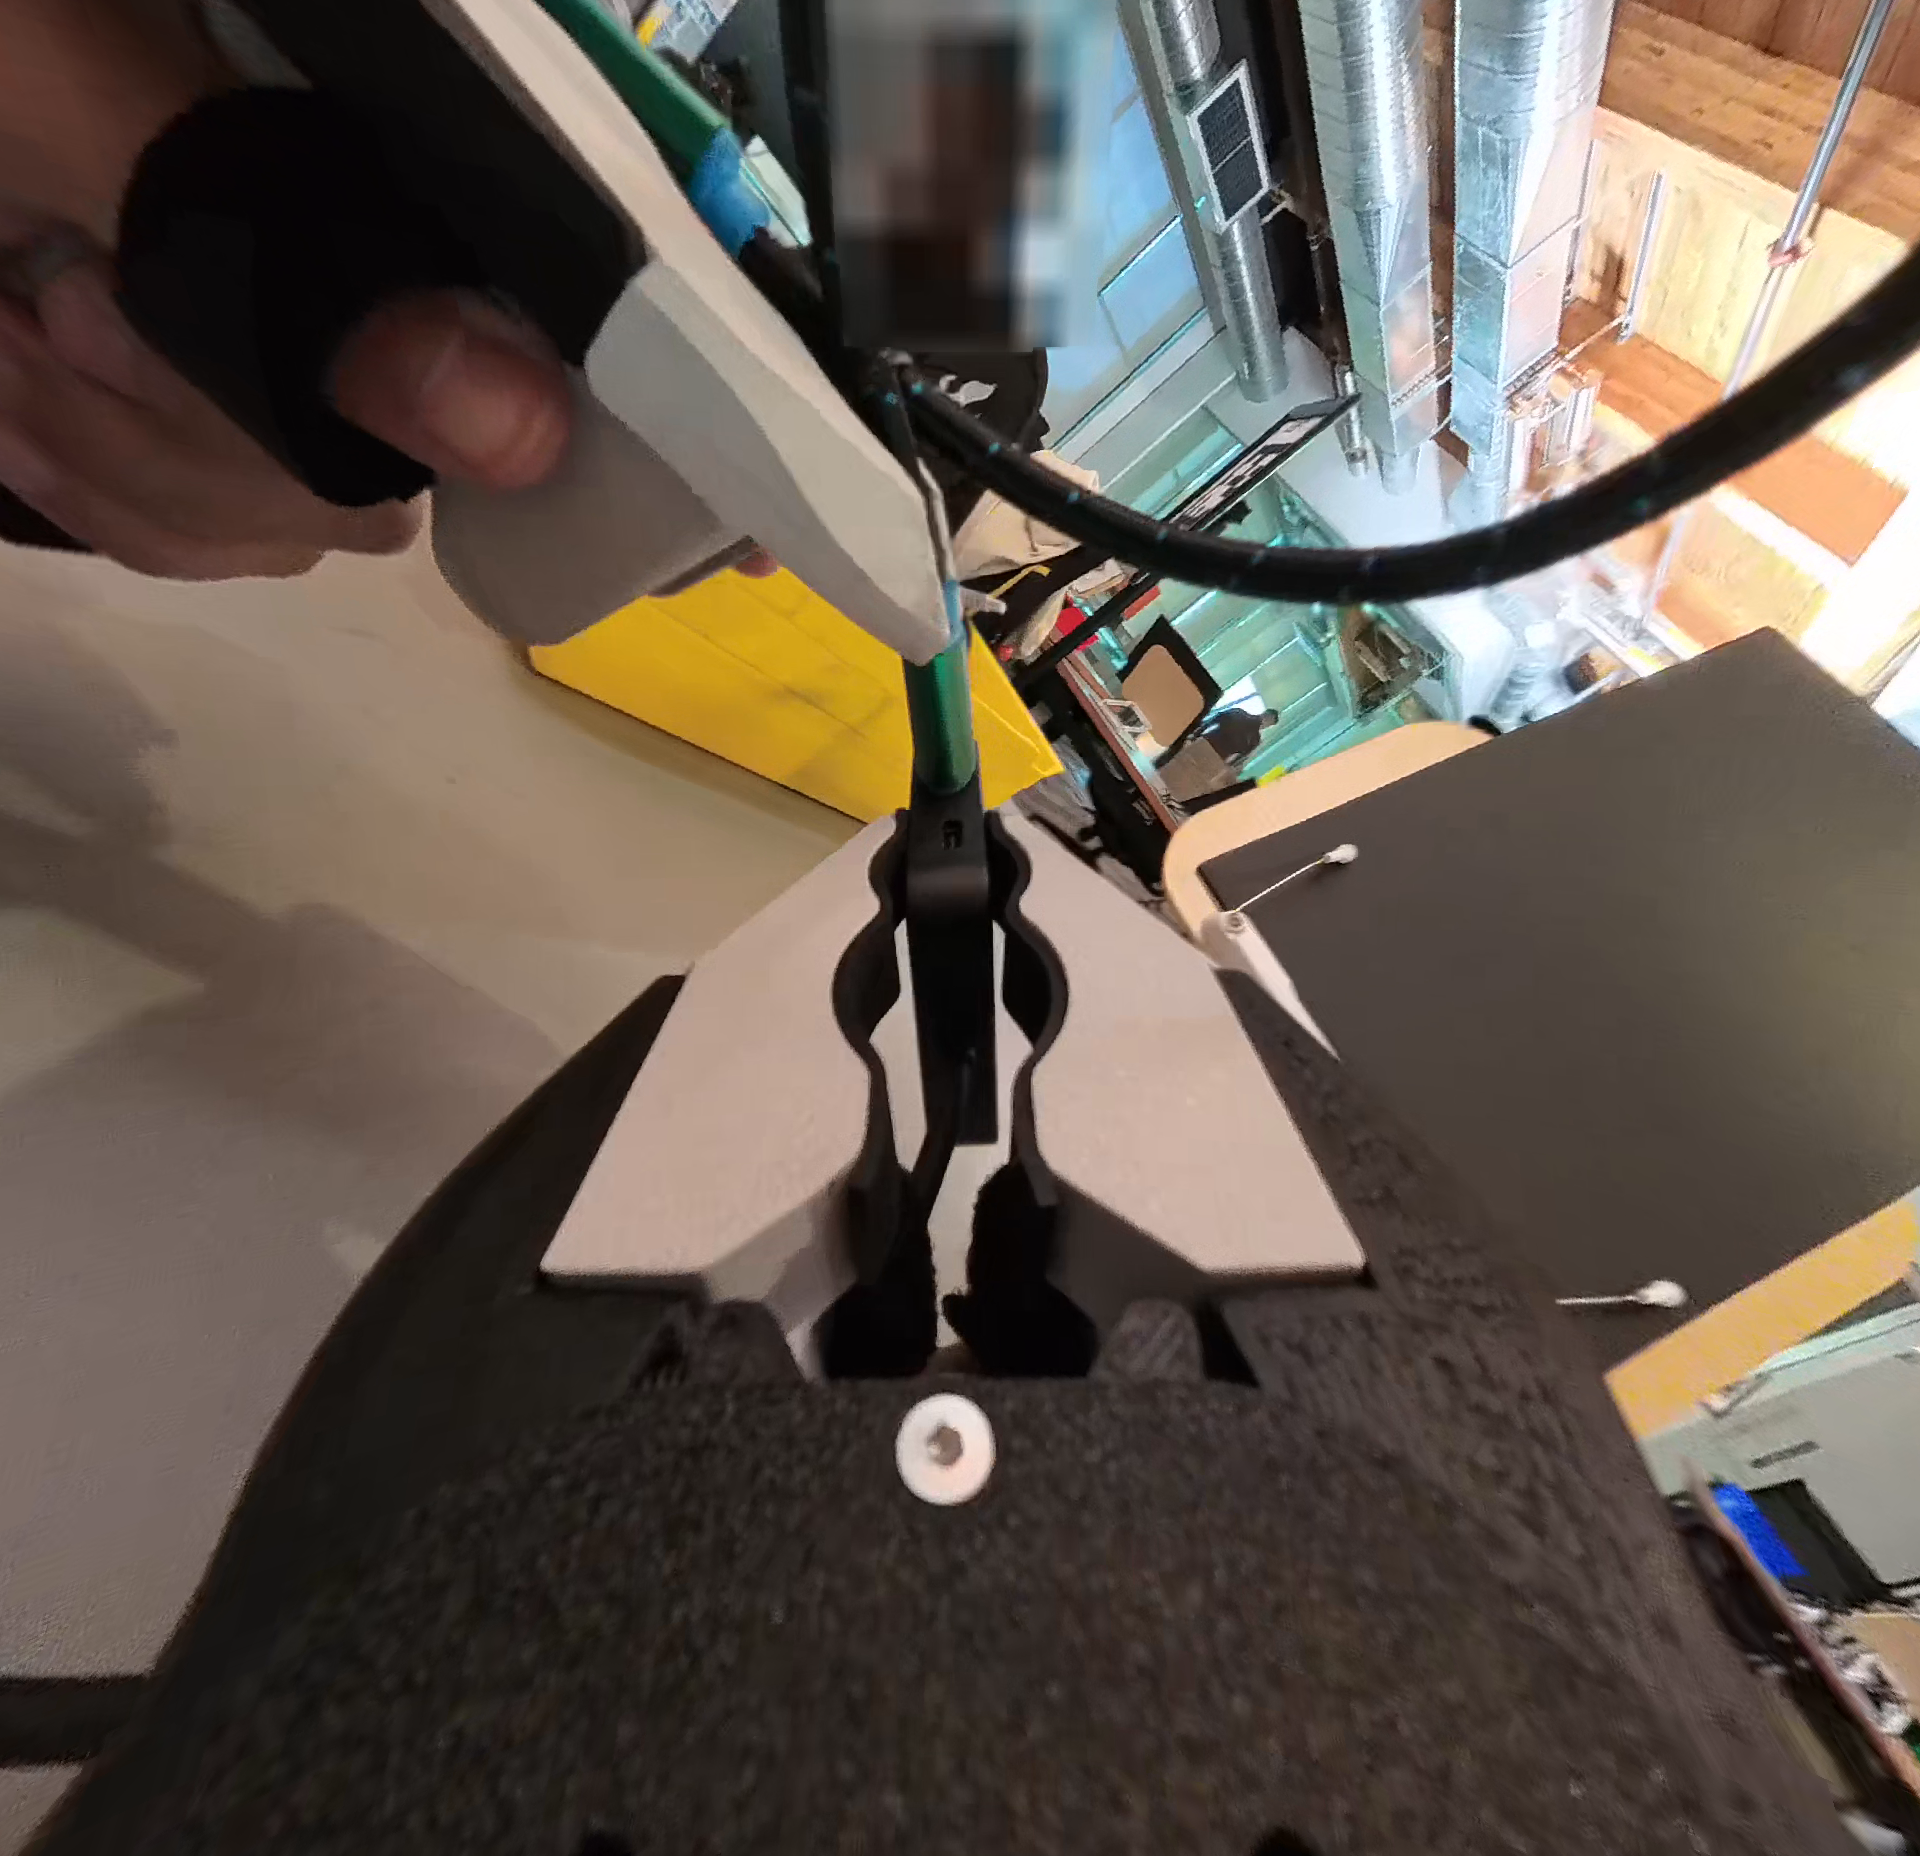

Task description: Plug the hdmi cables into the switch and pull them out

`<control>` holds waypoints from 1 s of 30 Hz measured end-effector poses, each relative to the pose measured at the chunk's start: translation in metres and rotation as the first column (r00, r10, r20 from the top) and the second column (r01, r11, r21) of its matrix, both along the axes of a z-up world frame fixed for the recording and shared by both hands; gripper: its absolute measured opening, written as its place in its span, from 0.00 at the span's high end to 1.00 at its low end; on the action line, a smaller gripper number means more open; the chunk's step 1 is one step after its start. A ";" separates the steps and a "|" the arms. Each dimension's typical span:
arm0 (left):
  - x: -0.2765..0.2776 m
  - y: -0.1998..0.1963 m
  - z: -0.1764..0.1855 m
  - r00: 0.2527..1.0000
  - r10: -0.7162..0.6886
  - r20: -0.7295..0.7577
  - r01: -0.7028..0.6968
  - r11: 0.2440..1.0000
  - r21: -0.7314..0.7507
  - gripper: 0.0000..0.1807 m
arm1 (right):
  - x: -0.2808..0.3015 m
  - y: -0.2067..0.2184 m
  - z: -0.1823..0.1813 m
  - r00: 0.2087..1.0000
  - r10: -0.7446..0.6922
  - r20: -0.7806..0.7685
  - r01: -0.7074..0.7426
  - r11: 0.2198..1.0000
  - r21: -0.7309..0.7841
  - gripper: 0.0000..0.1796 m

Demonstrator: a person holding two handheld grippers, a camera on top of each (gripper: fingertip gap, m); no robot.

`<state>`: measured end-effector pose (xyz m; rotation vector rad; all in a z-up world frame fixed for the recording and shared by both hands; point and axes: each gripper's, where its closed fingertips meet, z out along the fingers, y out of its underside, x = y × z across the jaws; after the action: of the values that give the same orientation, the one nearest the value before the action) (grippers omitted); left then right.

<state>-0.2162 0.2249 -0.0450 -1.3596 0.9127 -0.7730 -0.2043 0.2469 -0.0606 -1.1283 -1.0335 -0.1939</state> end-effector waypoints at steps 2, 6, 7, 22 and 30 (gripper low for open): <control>0.001 0.001 -0.003 1.000 -0.007 -0.001 0.007 1.000 -0.010 0.89 | 0.001 0.001 -0.004 1.000 -0.002 0.001 0.002 1.000 -0.007 0.94; 0.001 0.011 -0.011 0.998 0.037 -0.055 -0.041 0.997 -0.065 0.89 | 0.002 0.010 -0.013 0.999 -0.022 0.030 0.023 0.999 -0.045 0.93; 0.000 0.014 -0.014 0.995 0.047 -0.084 -0.055 0.994 -0.098 0.88 | 0.002 0.014 -0.017 0.999 -0.019 0.029 0.021 0.997 -0.075 0.93; -0.074 -0.031 -0.061 0.969 0.113 -0.222 -0.172 0.947 -0.271 0.88 | 0.191 0.060 0.088 0.897 -0.343 -0.278 0.036 0.684 -0.729 0.93; -0.077 -0.030 -0.061 0.971 0.110 -0.212 -0.171 0.940 -0.295 0.91 | 0.417 0.099 0.015 0.683 -0.724 0.094 0.339 0.201 -0.919 0.93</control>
<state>-0.2934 0.1948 -0.1061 -1.7839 0.8548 -0.7023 0.2124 0.3455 -0.0459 -2.4642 -0.2245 0.0510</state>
